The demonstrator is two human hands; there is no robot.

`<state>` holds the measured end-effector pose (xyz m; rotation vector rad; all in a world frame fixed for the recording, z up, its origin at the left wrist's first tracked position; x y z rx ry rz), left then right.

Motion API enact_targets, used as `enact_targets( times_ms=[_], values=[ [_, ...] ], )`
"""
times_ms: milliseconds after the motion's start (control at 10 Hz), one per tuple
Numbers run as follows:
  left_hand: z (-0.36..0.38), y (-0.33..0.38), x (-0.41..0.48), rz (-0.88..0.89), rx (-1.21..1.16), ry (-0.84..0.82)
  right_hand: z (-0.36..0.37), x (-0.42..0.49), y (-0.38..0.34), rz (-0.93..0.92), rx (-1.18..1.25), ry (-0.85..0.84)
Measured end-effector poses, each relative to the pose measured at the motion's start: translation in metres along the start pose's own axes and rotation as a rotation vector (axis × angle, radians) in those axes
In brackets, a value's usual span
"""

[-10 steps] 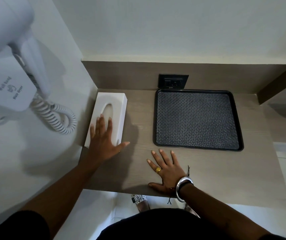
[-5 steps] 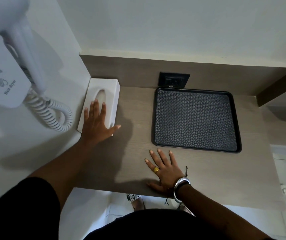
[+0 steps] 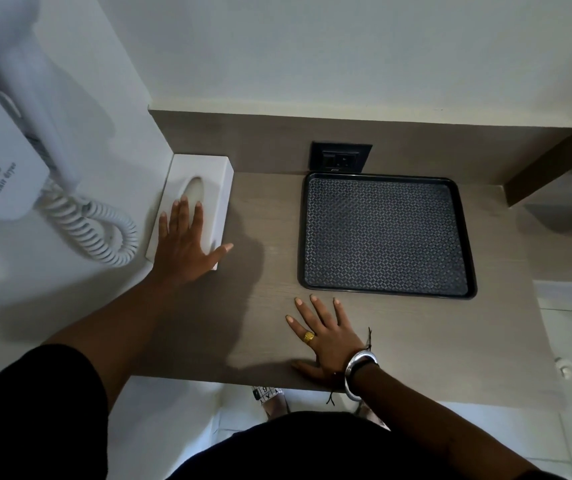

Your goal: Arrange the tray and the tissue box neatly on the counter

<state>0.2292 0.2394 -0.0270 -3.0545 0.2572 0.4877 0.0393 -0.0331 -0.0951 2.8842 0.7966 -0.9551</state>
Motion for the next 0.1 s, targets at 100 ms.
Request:
enact_targets(
  times_ms=[100],
  values=[
    [-0.0136, 0.0136, -0.0029, -0.004, -0.042, 0.011, -0.0058, -0.0026, -0.0023, 0.011, 0.04, -0.01]
  ],
)
Point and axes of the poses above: each hand's wrist, its own x-axis towards the middle knuckle, its own z-axis out of the palm, y = z × x, the point moved 4 cm from there along x, towards the middle knuckle, and after that the axes turned 14 degrees about -y, right-handed, at the moved point
